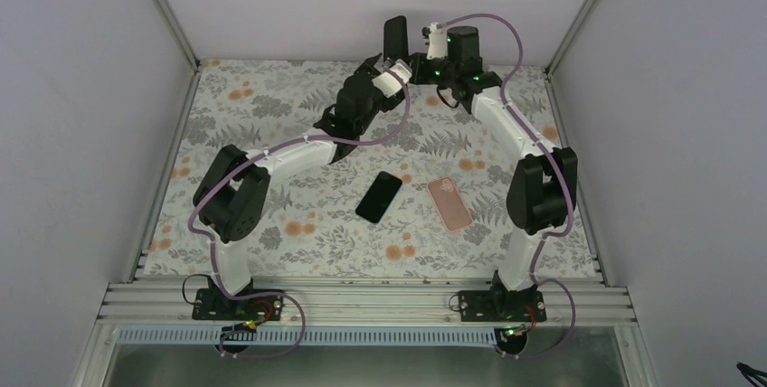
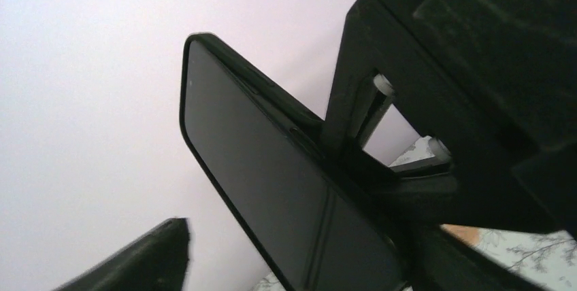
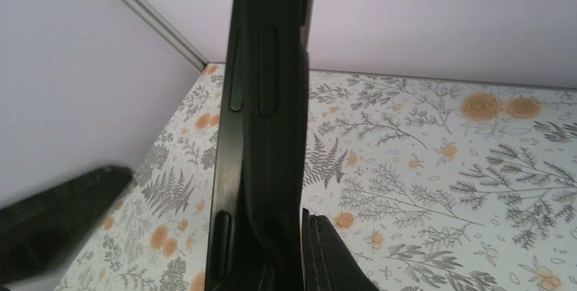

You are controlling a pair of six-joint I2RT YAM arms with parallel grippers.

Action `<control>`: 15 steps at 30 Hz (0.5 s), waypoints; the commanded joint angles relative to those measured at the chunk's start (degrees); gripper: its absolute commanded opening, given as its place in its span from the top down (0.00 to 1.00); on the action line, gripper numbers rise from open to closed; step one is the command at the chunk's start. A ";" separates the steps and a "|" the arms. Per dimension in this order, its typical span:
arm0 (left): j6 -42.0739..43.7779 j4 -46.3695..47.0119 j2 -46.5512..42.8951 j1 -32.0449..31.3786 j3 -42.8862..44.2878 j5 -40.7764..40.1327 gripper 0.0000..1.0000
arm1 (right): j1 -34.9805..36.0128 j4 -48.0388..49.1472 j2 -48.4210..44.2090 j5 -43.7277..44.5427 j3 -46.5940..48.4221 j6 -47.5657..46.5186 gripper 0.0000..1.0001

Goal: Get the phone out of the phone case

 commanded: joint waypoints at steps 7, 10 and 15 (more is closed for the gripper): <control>7.16 12.65 1.39 1.69 -0.48 -16.96 0.49 | 4.95 1.06 -4.51 -6.97 -2.05 3.34 0.97; 7.79 14.35 1.11 3.06 -0.68 -18.93 0.40 | 6.20 1.91 -5.46 -7.10 -3.59 4.13 0.97; 3.90 12.56 -0.46 5.86 -1.69 -19.37 0.38 | 6.41 3.35 -6.39 -8.63 -5.14 5.88 0.97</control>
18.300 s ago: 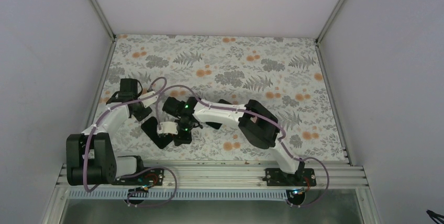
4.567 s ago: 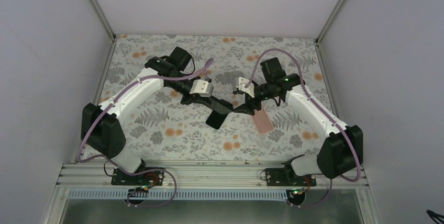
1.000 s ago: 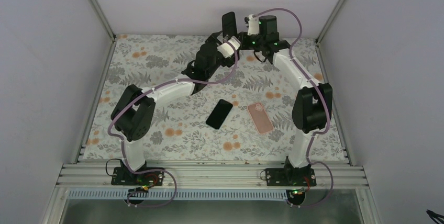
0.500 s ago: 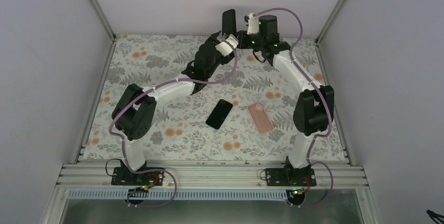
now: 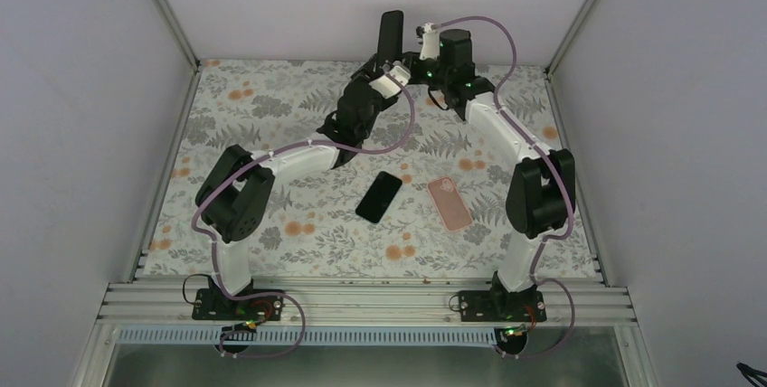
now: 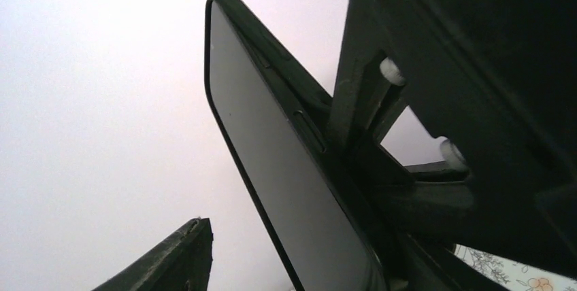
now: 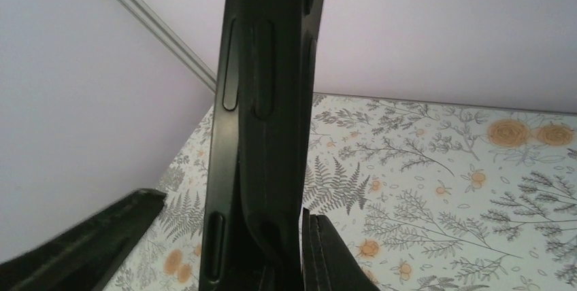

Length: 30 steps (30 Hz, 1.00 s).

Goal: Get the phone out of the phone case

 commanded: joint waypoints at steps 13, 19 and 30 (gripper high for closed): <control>-11.79 -6.43 -0.26 9.20 7.36 -4.83 0.91 | 7.02 -1.93 -7.59 -14.20 -3.92 3.66 0.97; -11.23 -6.65 -0.20 9.64 7.67 -3.50 0.98 | 6.46 -3.54 -7.16 -10.72 -3.89 0.42 0.97; -7.17 -9.30 -9.37 16.57 0.96 -1.02 0.98 | -4.11 -16.53 4.48 13.39 5.19 -24.88 0.97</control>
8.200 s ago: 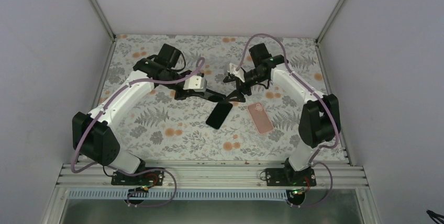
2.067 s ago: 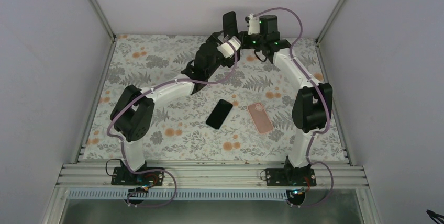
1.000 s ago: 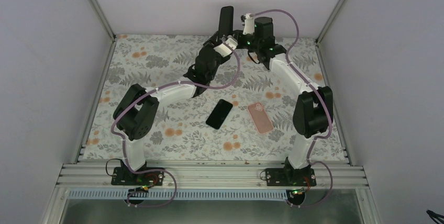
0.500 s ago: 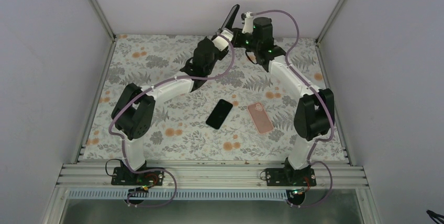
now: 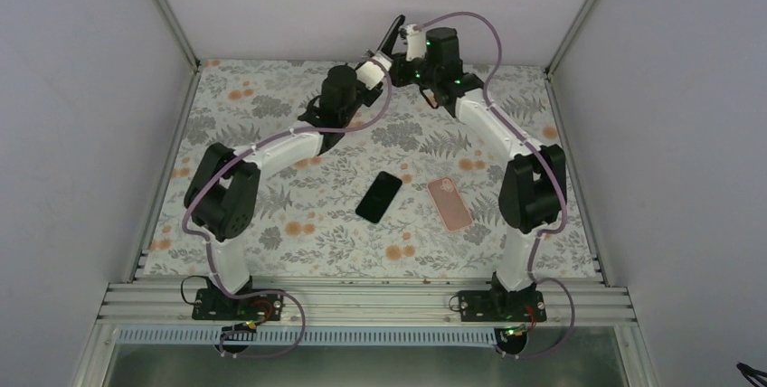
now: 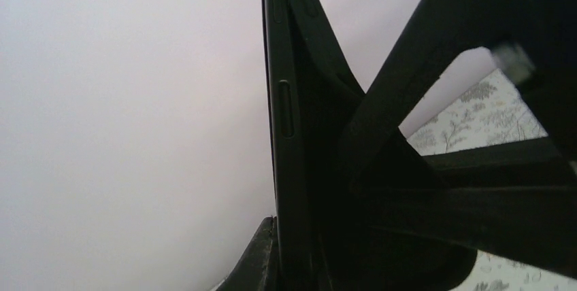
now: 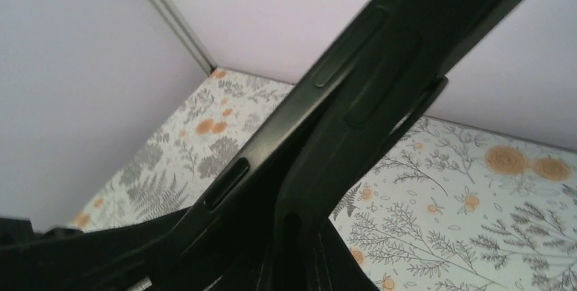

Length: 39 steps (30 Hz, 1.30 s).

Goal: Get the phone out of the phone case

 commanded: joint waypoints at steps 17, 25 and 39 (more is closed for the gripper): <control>21.06 -19.30 -16.69 13.26 -17.03 -13.70 0.98 | -20.46 -37.83 2.52 -0.39 1.63 -34.13 0.97; 28.48 -24.80 -19.47 10.92 -33.53 -21.80 0.98 | -32.41 -48.41 -2.38 -8.00 -11.74 -47.27 0.97; 21.43 -43.64 -12.79 4.53 -32.14 -5.93 0.69 | -37.06 -43.91 1.34 -6.58 -21.75 -48.57 0.76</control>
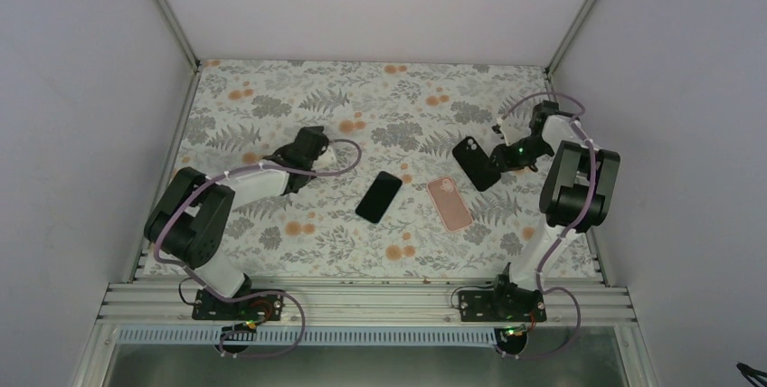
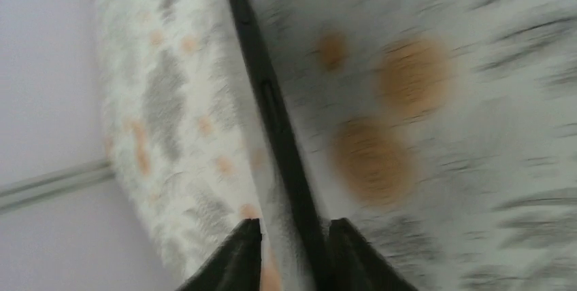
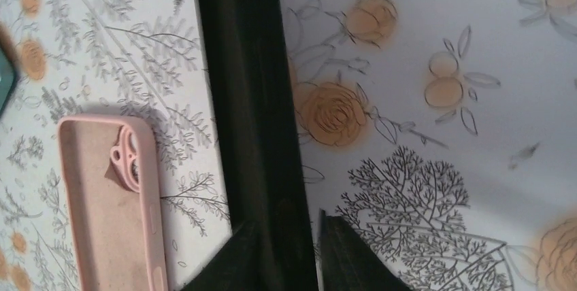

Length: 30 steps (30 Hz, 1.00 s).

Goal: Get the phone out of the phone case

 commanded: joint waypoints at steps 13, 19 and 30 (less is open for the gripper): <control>-1.32 -48.35 -1.41 -1.41 21.87 34.80 0.00 | -1.32 4.73 -15.32 6.63 0.41 -0.09 0.00; -3.43 -38.36 -11.72 7.88 31.12 47.95 0.00 | -1.37 13.02 -25.55 -4.83 -1.41 7.34 0.00; -16.73 -17.12 -19.43 23.59 24.06 50.24 0.00 | -1.03 39.80 -43.19 -1.05 -18.95 21.88 0.00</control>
